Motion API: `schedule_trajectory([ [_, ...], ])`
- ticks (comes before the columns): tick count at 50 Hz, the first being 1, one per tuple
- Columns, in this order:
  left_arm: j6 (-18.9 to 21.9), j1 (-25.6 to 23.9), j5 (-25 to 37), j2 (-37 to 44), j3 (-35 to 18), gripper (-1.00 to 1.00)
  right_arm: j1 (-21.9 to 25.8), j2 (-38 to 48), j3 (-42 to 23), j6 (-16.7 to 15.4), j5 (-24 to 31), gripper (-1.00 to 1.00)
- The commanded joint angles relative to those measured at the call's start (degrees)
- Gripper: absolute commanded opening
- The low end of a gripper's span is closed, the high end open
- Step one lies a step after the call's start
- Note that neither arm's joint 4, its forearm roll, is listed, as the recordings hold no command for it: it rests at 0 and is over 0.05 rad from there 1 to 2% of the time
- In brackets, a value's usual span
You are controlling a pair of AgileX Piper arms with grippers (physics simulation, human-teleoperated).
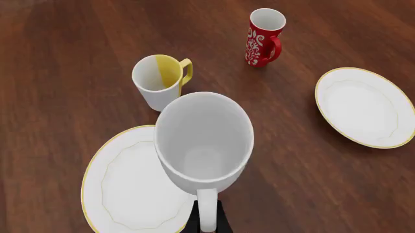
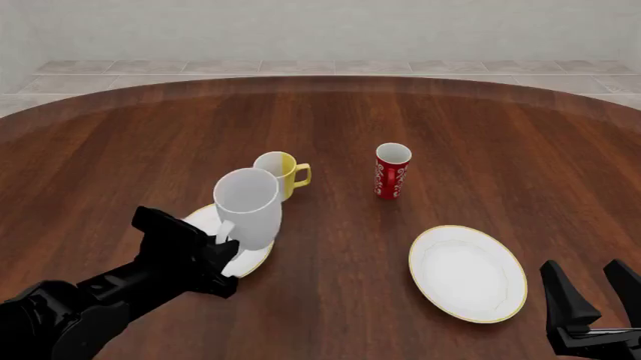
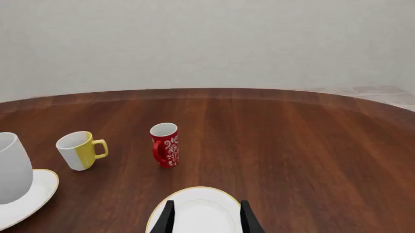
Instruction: Put the white mug on the left plate.
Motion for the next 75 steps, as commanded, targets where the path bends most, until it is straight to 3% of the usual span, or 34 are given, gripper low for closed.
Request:
schedule_trajectory([
  [1,0.3,2.9,-0.9,0.1,1.1,-1.00,0.0,-0.6,0.0,-0.1,0.6,1.00],
  [33,2.3,10.2,-4.3,2.6,2.6,-1.00,-0.3,-1.9,0.0,0.2,1.9,1.00],
  [75,1.5,12.2,-10.7,9.2,3.1,-1.00,0.0,0.4,0.0,-0.4,-0.1,1.00],
])
